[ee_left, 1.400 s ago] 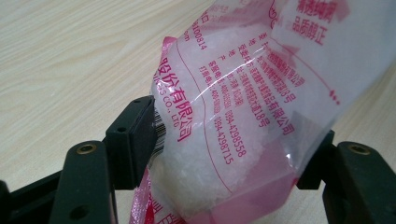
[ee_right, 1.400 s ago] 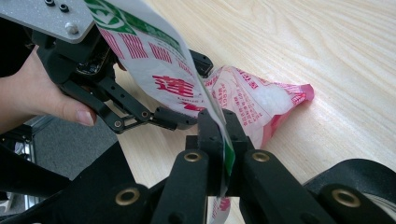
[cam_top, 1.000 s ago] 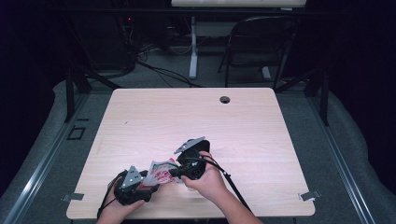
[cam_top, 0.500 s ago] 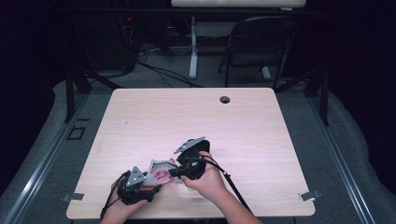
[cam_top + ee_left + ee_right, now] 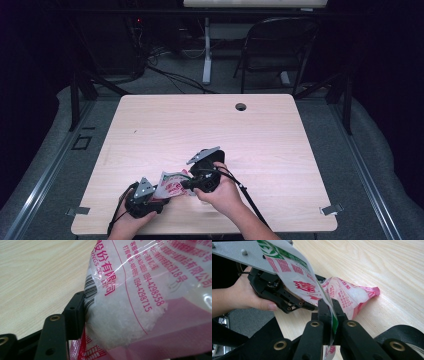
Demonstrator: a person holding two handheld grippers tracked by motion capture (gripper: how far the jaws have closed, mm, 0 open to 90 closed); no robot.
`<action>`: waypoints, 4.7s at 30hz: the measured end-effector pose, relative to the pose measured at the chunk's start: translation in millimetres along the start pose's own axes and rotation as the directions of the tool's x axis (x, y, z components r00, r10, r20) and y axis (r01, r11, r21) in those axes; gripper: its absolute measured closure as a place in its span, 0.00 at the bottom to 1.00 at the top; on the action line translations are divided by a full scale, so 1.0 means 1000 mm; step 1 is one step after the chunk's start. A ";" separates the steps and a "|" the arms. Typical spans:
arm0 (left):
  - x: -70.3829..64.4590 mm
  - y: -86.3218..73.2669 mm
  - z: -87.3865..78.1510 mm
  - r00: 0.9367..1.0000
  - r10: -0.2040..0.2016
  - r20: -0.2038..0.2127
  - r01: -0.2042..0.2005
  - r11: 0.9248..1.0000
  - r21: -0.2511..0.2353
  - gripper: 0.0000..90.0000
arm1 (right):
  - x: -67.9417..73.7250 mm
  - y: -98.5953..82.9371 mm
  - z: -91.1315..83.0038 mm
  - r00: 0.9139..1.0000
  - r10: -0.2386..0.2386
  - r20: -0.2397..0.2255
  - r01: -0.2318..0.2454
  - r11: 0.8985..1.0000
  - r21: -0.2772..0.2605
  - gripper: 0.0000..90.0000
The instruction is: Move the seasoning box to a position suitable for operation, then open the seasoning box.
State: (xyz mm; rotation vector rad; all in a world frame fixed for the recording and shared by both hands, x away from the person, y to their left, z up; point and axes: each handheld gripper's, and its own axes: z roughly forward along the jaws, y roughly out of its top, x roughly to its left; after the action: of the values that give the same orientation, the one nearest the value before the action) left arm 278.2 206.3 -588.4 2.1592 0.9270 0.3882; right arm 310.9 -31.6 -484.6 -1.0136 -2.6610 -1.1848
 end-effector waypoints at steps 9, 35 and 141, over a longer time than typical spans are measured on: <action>-0.001 0.001 0.000 1.000 0.015 0.002 -0.015 1.000 -0.008 0.56 | 0.002 0.002 -0.002 1.000 -0.005 0.010 0.006 1.000 -0.009 1.00; -0.009 0.025 -0.016 0.992 0.084 -0.090 -0.089 0.995 -0.054 0.65 | 0.004 0.007 -0.025 0.999 -0.031 0.014 0.032 0.996 -0.087 0.99; -0.016 0.062 -0.019 0.898 0.248 -0.362 -0.283 0.958 -0.046 0.66 | -0.033 -0.033 -0.073 0.998 0.049 0.035 -0.040 0.977 -0.208 0.68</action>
State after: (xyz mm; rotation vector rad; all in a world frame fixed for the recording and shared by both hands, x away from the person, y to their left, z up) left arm 287.9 176.5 -529.9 2.1681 0.7797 0.9650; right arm 302.3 -115.8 -464.2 -1.1310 -2.5698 -1.4729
